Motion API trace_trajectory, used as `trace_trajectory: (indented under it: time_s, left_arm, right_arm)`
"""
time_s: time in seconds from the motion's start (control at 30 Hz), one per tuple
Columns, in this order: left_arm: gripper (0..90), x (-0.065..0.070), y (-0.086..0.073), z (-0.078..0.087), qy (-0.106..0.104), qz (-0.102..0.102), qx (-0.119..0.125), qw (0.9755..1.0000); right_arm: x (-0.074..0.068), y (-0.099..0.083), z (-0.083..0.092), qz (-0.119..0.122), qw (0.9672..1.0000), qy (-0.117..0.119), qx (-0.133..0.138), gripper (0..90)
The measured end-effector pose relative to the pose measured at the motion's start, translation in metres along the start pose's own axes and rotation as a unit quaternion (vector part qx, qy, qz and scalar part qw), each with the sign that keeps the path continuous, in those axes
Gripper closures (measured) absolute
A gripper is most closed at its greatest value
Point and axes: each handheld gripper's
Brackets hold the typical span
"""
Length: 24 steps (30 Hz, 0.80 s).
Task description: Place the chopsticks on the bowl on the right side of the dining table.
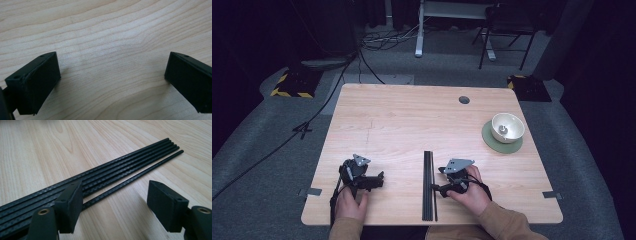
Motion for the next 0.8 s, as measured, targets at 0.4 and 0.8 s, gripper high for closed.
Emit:
trace_trajectory:
  time_s: [0.4,0.8]
  left_arm:
    - [0.3,0.000,0.000,0.000,-0.001,0.000,0.000,1.0000]
    - [0.1,0.000,0.000,0.000,-0.003,0.001,0.000,1.0000]
  right_arm:
    - [0.017,-0.012,0.013,-0.028,0.9993,-0.023,-0.002,30.5]
    - [0.011,-0.018,0.020,-0.016,0.9996,-0.004,-0.022,40.7]
Point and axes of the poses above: each handheld gripper's, and its own axes: z roughly backward along the jaws, y roughly out of its top, x roughly to its right, and after that the axes turned 9 degrees about -x, right-handed
